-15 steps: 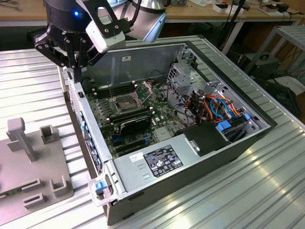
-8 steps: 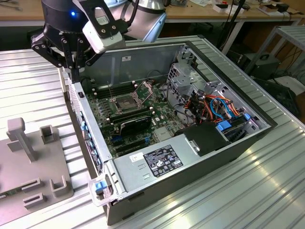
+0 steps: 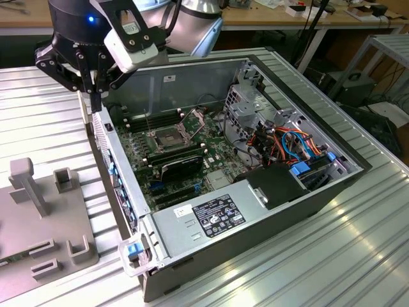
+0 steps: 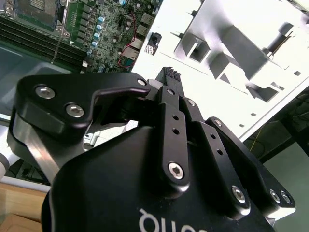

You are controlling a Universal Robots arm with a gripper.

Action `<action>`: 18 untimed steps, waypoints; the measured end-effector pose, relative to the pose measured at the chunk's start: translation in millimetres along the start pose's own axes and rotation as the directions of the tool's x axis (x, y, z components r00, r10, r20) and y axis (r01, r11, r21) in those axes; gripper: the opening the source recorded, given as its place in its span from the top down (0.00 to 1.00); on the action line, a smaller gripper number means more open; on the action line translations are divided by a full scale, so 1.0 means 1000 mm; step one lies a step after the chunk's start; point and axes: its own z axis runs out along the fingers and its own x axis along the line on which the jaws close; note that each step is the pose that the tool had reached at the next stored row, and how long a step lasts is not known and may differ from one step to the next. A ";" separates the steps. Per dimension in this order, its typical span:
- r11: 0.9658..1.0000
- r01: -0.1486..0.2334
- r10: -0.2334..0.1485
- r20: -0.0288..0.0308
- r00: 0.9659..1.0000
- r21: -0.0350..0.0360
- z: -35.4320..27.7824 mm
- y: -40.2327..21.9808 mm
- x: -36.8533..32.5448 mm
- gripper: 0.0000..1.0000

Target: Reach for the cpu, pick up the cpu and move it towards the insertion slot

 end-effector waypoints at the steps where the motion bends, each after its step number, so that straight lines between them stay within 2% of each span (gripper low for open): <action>1: 1.000 0.000 0.000 0.000 1.000 0.000 0.0001 -0.0001 0.0006 0.89; 6: 1.000 0.000 0.000 -0.003 1.000 0.000 0.0007 -0.0004 0.0049 0.89; 18: 1.000 0.000 0.000 -0.005 1.000 0.000 0.0017 -0.0013 0.0157 0.89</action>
